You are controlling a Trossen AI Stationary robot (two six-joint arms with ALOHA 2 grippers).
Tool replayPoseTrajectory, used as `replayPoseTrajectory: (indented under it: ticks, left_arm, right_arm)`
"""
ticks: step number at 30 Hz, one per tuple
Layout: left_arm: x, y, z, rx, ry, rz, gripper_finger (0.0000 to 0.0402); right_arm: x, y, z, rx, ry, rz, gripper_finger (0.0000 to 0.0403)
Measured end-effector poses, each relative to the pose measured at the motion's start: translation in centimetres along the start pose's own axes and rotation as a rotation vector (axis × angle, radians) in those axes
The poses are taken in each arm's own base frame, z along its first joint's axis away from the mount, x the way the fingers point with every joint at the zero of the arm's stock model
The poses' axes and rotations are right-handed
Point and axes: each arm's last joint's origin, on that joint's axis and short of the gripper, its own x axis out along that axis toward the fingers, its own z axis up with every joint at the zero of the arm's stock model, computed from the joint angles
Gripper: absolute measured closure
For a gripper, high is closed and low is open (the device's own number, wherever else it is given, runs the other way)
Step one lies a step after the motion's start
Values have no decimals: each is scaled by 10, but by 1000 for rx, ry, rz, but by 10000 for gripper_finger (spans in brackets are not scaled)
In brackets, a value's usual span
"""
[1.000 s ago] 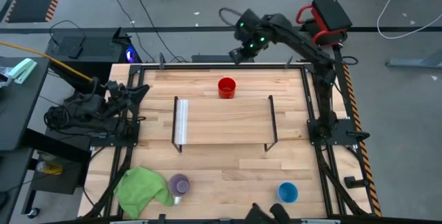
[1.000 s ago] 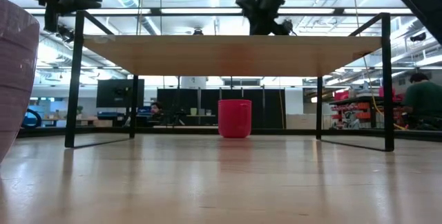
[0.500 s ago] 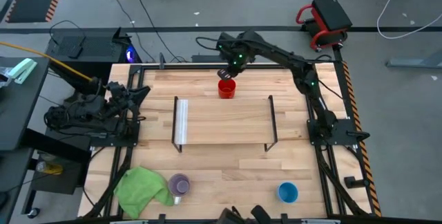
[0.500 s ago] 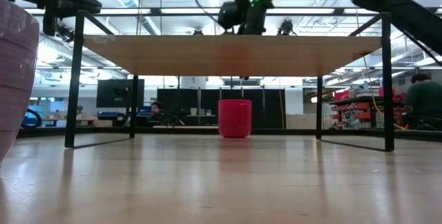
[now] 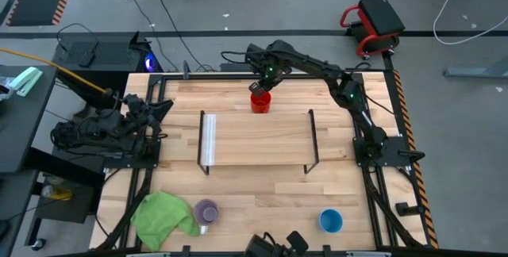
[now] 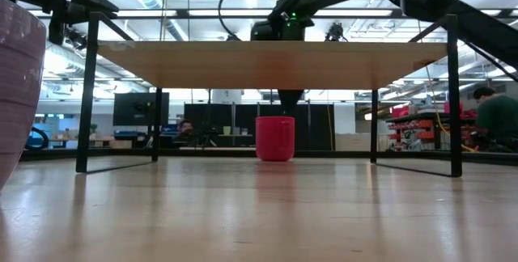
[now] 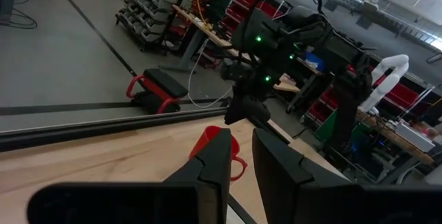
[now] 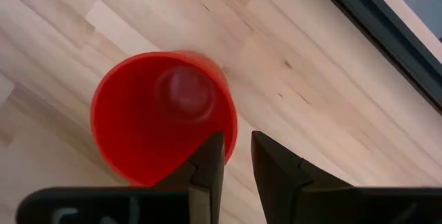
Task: Stack small to large cups/mugs on shelf
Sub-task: Put the red mug on the shelf
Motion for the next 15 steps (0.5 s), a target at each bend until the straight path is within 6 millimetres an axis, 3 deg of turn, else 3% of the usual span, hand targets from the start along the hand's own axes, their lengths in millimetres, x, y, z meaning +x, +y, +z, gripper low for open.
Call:
replayPoseTrajectory:
  ticks: [8,15]
  left_arm:
    - [0,1,-1,7,7,5,330]
    - [0,1,-1,7,7,5,333]
  right_arm:
    - [1,0,1,-11,-13,5,321]
    - [24,0,-4,-12,57,-5,321]
